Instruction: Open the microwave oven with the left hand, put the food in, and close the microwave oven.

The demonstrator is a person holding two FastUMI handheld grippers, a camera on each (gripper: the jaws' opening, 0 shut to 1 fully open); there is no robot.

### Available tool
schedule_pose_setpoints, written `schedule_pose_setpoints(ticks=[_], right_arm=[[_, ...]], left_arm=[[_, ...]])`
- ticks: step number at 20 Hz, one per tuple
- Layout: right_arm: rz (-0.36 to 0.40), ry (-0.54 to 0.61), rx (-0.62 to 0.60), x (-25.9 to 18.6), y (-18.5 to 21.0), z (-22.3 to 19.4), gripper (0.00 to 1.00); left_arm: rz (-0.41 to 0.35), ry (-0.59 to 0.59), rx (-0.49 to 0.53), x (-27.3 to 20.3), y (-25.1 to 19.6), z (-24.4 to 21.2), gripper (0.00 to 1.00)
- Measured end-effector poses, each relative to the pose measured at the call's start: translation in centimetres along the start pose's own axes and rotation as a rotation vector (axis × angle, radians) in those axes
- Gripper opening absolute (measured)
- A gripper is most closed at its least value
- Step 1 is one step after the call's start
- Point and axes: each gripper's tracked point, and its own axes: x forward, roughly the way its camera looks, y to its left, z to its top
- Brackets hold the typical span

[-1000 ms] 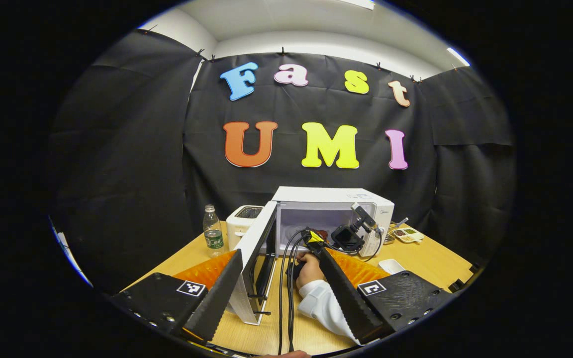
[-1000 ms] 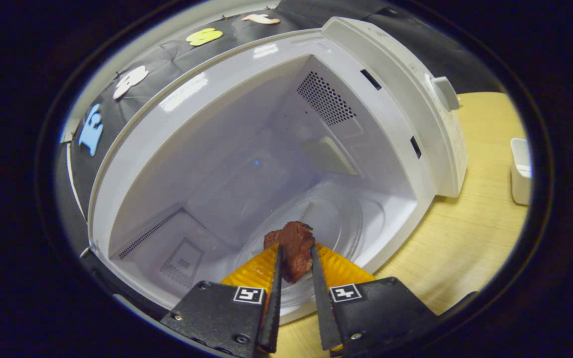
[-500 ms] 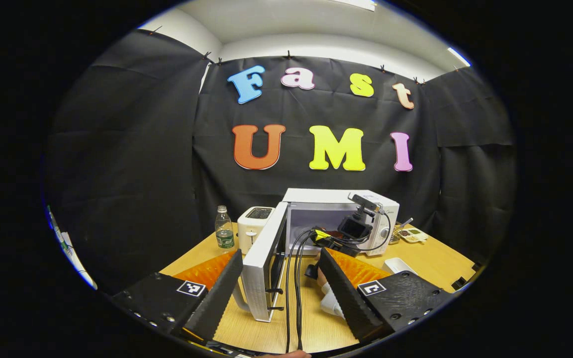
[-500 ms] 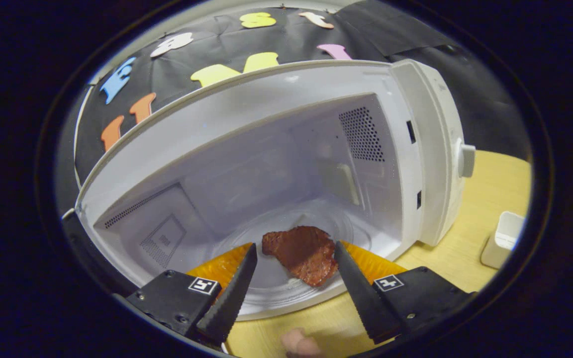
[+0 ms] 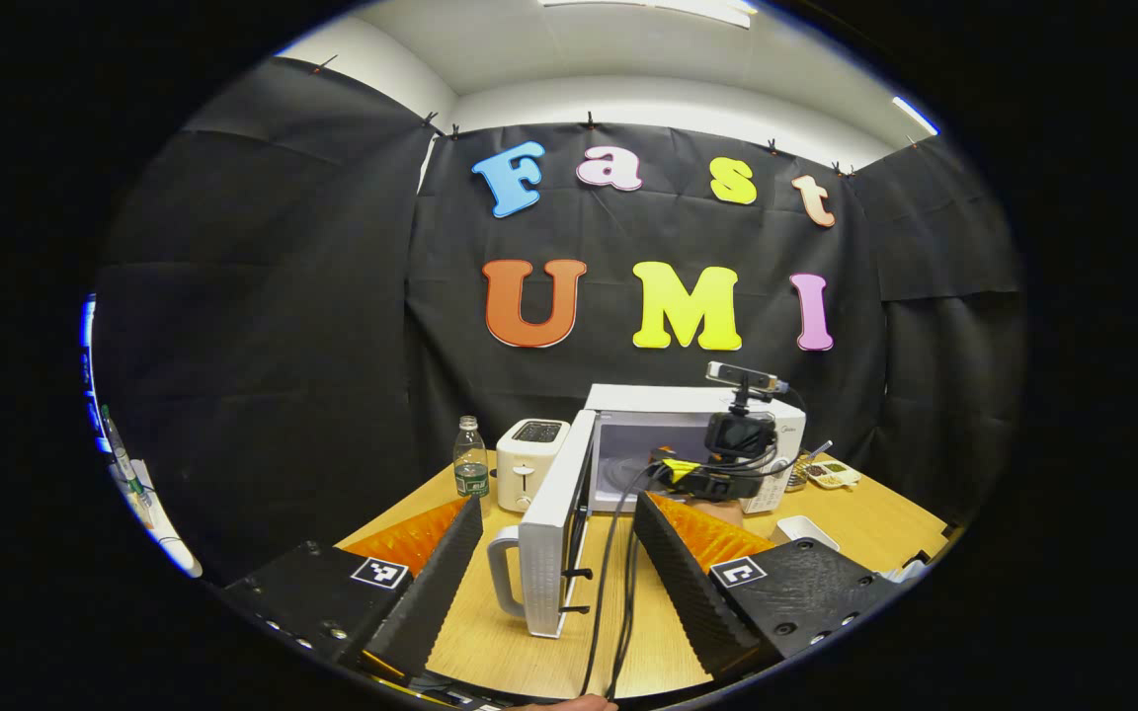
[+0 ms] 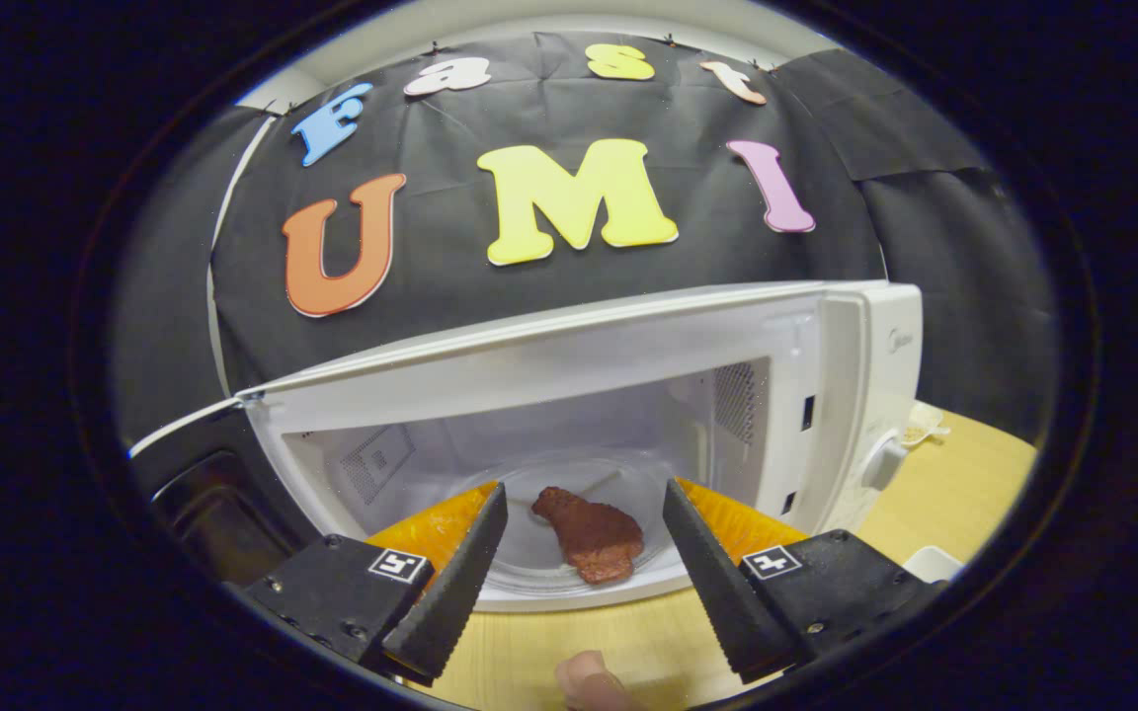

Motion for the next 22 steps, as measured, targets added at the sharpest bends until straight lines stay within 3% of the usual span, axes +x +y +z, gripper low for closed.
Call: schedule_pose_setpoints(ticks=[1,2,3,4,5,6,7,8,9,10,11,12,13,14,15,16,17,18,22], right_arm=[[0.032,-0.011,-0.005,-1.3,-0.1,0.8,1.00],[0.068,-0.019,-0.012,-2.8,-0.3,1.4,1.00],[0.096,-0.022,-0.023,-4.5,-0.5,2.0,0.91],[0.119,-0.032,-0.036,-6.2,-0.9,2.5,1.00],[0.136,-0.047,-0.055,-8.0,-1.3,3.2,1.00],[0.154,-0.068,-0.075,-9.8,-1.7,3.8,1.00],[0.167,-0.092,-0.092,-11.7,-2.2,4.5,1.00],[0.184,-0.116,-0.115,-13.7,-2.4,5.1,1.00],[0.197,-0.137,-0.139,-15.8,-2.8,5.8,0.90],[0.205,-0.162,-0.162,-17.7,-3.5,6.4,0.90],[0.205,-0.183,-0.182,-19.6,-4.3,7.0,1.00],[0.203,-0.207,-0.196,-21.4,-5.0,7.4,0.90],[0.203,-0.223,-0.204,-23.2,-5.7,8.0,0.90],[0.205,-0.226,-0.208,-24.8,-6.4,8.2,0.90],[0.212,-0.226,-0.206,-26.5,-7.0,8.5,1.00],[0.226,-0.224,-0.201,-28.2,-7.5,8.7,0.90],[0.235,-0.223,-0.194,-29.7,-8.2,9.0,1.00],[0.240,-0.229,-0.192,-31.3,-9.0,9.4,0.90],[0.240,-0.252,-0.213,-36.8,-12.4,10.7,0.90]], left_arm=[[0.004,-0.008,0.005,0.0,0.5,0.1,0.95],[0.009,-0.016,0.007,-0.1,1.1,0.4,0.95],[0.013,-0.024,0.006,-0.1,1.5,0.6,0.95],[0.013,-0.027,0.009,-0.1,1.7,0.5,0.95],[0.030,-0.047,0.017,-0.1,2.4,0.9,0.78],[0.038,-0.064,0.029,-0.2,3.1,1.4,0.88],[0.022,-0.074,0.035,-0.3,2.9,1.4,0.69],[0.003,-0.074,0.032,-0.3,2.6,1.3,0.56],[-0.010,-0.074,0.027,-0.4,2.6,1.1,0.43],[-0.029,-0.081,0.028,-0.4,2.5,1.2,0.47],[-0.051,-0.087,0.021,-0.3,2.3,1.2,0.15],[-0.059,-0.081,0.011,-0.4,2.2,0.8,0.11],[-0.062,-0.085,0.013,-0.2,2.4,0.6,0.00],[-0.051,-0.083,0.022,0.1,2.8,0.1,0.15],[-0.031,-0.074,0.021,0.5,3.5,-0.5,0.01],[-0.039,-0.064,0.012,0.8,3.8,-1.0,0.02],[-0.045,-0.057,0.002,1.2,3.7,-1.5,0.00],[-0.046,-0.056,0.001,1.9,3.9,-1.9,0.00],[-0.073,-0.038,0.000,5.1,5.2,-5.0,0.00]])
